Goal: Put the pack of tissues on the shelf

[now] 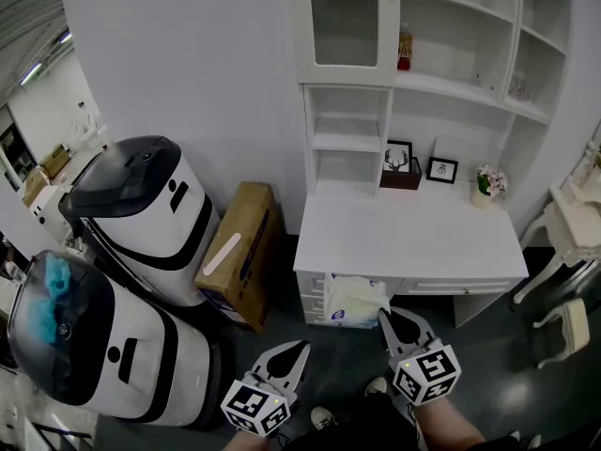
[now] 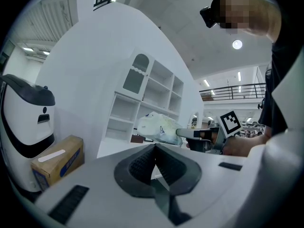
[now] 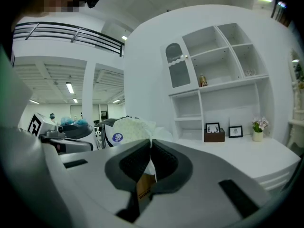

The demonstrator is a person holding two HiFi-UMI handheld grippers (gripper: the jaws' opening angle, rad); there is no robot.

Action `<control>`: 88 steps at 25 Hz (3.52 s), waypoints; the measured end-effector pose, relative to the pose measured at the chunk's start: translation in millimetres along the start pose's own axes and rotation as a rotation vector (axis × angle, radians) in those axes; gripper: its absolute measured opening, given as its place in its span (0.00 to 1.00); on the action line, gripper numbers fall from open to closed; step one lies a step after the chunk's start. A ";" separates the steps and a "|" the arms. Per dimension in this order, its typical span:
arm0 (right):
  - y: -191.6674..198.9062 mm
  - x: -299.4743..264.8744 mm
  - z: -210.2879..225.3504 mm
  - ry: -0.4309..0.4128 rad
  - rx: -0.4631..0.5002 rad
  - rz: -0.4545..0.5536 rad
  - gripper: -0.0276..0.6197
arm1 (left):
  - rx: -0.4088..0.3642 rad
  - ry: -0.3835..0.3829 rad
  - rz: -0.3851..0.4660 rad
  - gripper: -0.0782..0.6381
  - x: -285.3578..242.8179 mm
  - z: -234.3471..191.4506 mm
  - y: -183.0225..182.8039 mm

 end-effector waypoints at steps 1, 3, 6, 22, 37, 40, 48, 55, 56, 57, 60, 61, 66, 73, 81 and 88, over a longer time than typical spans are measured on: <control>0.1 -1.2 -0.1 0.000 -0.002 0.001 0.05 | 0.001 -0.001 -0.001 0.11 -0.2 -0.9 0.2; 0.3 -3.5 0.9 0.002 -0.006 0.003 0.05 | 0.004 -0.002 -0.004 0.11 -1.4 -2.2 0.8; 2.0 -6.5 4.8 0.000 -0.011 -0.003 0.05 | 0.005 -0.004 -0.014 0.11 -4.8 -2.7 1.9; -12.4 -33.8 48.3 -0.026 -0.005 0.008 0.05 | 0.006 -0.030 0.001 0.11 -48.3 -2.5 0.6; -15.3 -67.4 110.0 -0.063 -0.018 -0.009 0.05 | 0.015 -0.062 -0.008 0.11 -114.8 0.3 7.3; -14.7 -75.0 124.2 -0.072 -0.025 -0.013 0.05 | 0.016 -0.073 -0.011 0.11 -128.8 0.3 8.7; -12.9 -98.5 163.4 -0.099 -0.049 -0.018 0.05 | 0.009 -0.107 -0.027 0.11 -165.7 -0.4 11.1; -11.8 -121.7 193.1 -0.121 -0.051 -0.025 0.05 | 0.006 -0.129 -0.027 0.11 -197.1 -7.2 12.7; -11.7 -124.7 196.9 -0.123 -0.051 -0.026 0.05 | 0.007 -0.132 -0.026 0.11 -201.3 -8.3 12.8; -11.6 -127.9 200.6 -0.126 -0.052 -0.028 0.05 | 0.007 -0.135 -0.025 0.11 -205.5 -9.5 12.9; -11.1 -137.4 210.6 -0.136 -0.052 -0.031 0.05 | 0.007 -0.144 -0.024 0.11 -216.9 -12.5 13.8; -10.8 -140.1 213.3 -0.139 -0.053 -0.032 0.05 | 0.008 -0.147 -0.024 0.11 -219.9 -13.1 14.5; -9.0 -151.9 226.6 -0.157 -0.059 -0.033 0.05 | 0.009 -0.166 -0.026 0.11 -232.7 -14.0 17.4; -9.0 -167.7 243.5 -0.186 -0.070 -0.034 0.05 | 0.006 -0.207 -0.023 0.11 -247.8 -15.2 17.4; -12.7 -181.3 257.9 -0.222 -0.076 -0.028 0.05 | -0.013 -0.246 -0.006 0.11 -262.1 -14.0 9.4; -13.4 -187.9 262.6 -0.233 -0.088 -0.021 0.05 | -0.039 -0.263 -0.004 0.11 -265.6 -13.4 0.9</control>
Point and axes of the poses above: the fingertips, and each gripper's own axes: x backward along the fingers, z to its right, y out of its underside, the point moved 9 cm from there along x, backward along the fingers, and after that the axes turned 10 degrees about z, right-handed, at the moved point
